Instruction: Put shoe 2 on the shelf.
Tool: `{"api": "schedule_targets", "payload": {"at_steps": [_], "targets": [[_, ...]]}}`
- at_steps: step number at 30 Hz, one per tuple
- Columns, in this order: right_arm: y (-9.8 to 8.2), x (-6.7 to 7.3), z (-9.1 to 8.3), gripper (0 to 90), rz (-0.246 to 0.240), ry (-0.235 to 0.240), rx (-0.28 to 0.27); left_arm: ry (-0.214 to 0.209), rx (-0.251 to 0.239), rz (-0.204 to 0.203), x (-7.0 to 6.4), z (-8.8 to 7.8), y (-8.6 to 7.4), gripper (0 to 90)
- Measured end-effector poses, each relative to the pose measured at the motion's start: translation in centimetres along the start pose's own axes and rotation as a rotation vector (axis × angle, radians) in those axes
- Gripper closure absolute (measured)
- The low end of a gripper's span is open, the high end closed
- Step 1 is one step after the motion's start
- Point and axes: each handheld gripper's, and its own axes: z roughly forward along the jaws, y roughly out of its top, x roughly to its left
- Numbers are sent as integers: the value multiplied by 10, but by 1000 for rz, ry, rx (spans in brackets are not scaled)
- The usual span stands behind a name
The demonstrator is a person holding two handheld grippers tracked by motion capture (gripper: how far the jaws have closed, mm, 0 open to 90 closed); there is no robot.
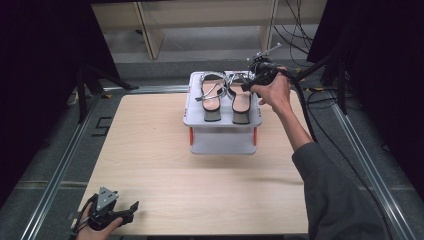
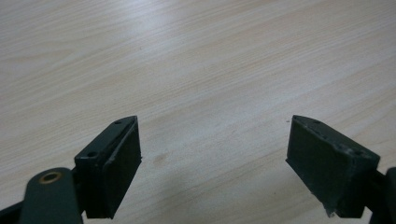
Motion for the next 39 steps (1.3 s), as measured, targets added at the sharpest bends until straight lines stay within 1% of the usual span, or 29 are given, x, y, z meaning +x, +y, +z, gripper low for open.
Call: {"api": "schedule_targets", "payload": {"at_steps": [1, 4, 7, 9, 12, 14, 15, 16, 17, 18, 19, 20, 21, 22, 23, 24, 25, 26, 28, 29, 30, 31, 32, 34, 35, 36, 37, 38, 39], "targets": [[1, 0, 0, 856, 8, -1, 8, 1, 4, 5, 0, 0, 0, 171], [5, -1, 4, 858, 0, -17, 17, 9, 12, 17, 1, 0, 0, 171], [6, -3, 4, 859, 4, -25, 19, 0, 7, 7, 1, 0, 0, 171], [6, -4, 5, 857, 11, -15, 20, 7, 12, 17, 1, 0, 0, 171], [3, -4, 5, 848, 10, 7, 17, -1, 3, 3, 0, 0, 0, 171], [2, -4, 3, 821, 31, 30, 7, 7, 13, 16, 1, 0, 0, 171], [2, -4, 1, 795, 38, 36, -7, 8, 12, 17, 1, 0, 0, 171], [3, -3, -3, 696, 63, 61, -29, 5, 11, 13, 1, 0, 0, 171], [3, -3, -3, 696, 63, 61, -29, 5, 11, 13, 1, 0, 0, 171], [3, 0, -8, 609, 54, 72, -37, 4, 12, 14, 1, 0, 0, 171], [3, 0, -8, 609, 54, 72, -37, 4, 12, 14, 1, 0, 0, 171], [0, 2, -16, 520, 44, 60, -40, 7, 12, 17, 1, 0, 0, 171], [0, 2, -16, 520, 44, 60, -40, 7, 12, 18, 1, 0, 0, 171], [-5, 2, -26, 458, 57, 76, -48, 7, 11, 17, 1, 0, 0, 171], [-5, 2, -26, 458, 57, 76, -48, 7, 12, 18, 1, 0, 0, 171], [-7, 3, -32, 440, 84, 80, -33, 7, 14, 19, 1, 0, 0, 171], [-14, 3, -39, 417, 99, 80, -57, 7, 13, 19, 1, 0, 0, 171], [-16, 2, -42, 404, 80, 80, -62, 8, 14, 19, 1, 0, 0, 171], [-26, 2, -54, 392, 102, 89, -73, 5, 9, 10, 1, 0, 0, 171], [-30, 0, -57, 383, 83, 89, -84, 1, 1, -2, 0, 0, 0, 171], [-41, 0, -65, 379, 79, 99, -98, 4, 3, 0, 0, 0, 0, 171], [-41, 0, -65, 379, 79, 99, -98, 2, 2, -2, 0, 0, 0, 171], [-52, 1, -70, 374, 93, 114, -103, 4, 2, -1, 0, 0, 0, 171], [-56, 2, -71, 374, 91, 114, -109, 5, 1, -1, 0, 0, 0, 171], [-63, 3, -73, 370, 73, 120, -125, 6, 1, -1, 0, 0, 0, 171], [-68, 6, -75, 367, 89, 122, -121, 3, -2, -5, 0, 0, 0, 171], [-73, 7, -76, 365, 82, 126, -125, 5, -4, -9, 0, 0, 0, 171], [-79, 9, -78, 361, 78, 113, -127, 6, 4, 0, 1, -1, 0, 171], [-88, 13, -79, 356, 89, 119, -125, 6, 3, -2, 1, -1, 0, 171]]}}
